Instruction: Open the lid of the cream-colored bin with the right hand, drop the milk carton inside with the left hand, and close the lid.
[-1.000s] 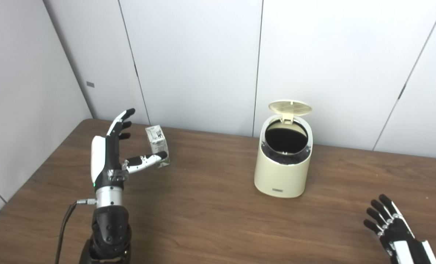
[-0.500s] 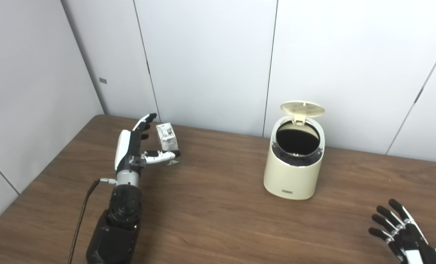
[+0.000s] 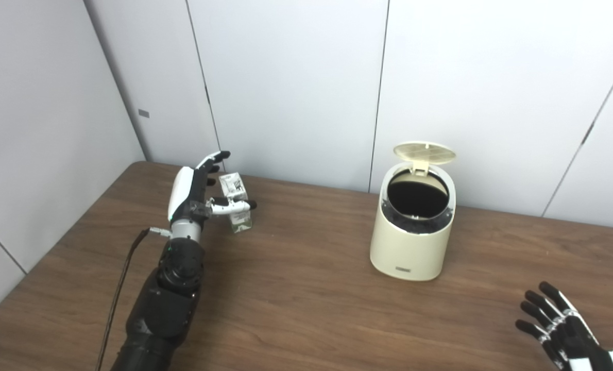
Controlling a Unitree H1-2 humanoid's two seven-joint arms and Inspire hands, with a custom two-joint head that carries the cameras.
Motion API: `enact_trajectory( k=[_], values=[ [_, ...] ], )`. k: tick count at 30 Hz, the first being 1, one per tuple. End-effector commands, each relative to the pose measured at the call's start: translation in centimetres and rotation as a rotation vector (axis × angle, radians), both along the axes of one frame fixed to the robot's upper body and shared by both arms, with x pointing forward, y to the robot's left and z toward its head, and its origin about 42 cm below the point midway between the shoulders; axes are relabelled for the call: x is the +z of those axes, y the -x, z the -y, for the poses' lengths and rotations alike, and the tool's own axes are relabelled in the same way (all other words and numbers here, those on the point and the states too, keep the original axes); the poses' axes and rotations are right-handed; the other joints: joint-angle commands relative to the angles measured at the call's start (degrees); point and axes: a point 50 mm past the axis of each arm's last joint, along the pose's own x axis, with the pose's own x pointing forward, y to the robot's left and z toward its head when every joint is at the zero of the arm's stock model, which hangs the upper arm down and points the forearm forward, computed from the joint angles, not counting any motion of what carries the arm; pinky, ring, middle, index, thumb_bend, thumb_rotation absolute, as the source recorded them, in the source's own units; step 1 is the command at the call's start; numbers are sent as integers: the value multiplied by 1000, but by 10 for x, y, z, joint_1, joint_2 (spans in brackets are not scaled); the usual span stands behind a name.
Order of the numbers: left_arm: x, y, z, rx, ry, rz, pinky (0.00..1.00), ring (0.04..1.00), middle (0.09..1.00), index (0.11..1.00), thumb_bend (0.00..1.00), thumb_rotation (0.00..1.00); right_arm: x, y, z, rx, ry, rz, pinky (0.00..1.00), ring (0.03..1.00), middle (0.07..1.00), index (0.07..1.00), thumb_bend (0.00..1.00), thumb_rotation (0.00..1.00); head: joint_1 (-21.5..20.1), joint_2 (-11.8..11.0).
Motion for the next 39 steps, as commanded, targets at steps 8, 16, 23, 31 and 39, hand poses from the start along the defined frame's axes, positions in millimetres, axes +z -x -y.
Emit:
enact_trajectory(
  k=[8, 16, 23, 31, 39],
  values=[
    [38, -16, -15, 6, -64, 77, 660, 750, 790, 767, 816, 0, 16, 1, -4, 20, 8, 54, 818, 886, 872, 914, 870, 873, -2, 4],
    [40, -20, -18, 30, -228, -47, 548, 644, 695, 676, 818, 0, 17, 2, -4, 34, -3, 42, 861, 905, 883, 925, 844, 886, -3, 6],
    [35, -21, -20, 2, -233, -110, 493, 581, 624, 496, 529, 35, 18, 2, -5, 39, -14, 45, 860, 901, 876, 930, 826, 885, -3, 6],
    [35, -22, -16, 20, -226, -103, 368, 437, 505, 452, 477, 0, 20, 2, -4, 40, -15, 46, 875, 914, 889, 940, 802, 900, -3, 12],
    [45, -18, -6, 13, -228, -5, 335, 424, 508, 454, 474, 0, 21, 2, -5, 37, -11, 39, 902, 922, 889, 947, 781, 910, -11, 14]
  ],
)
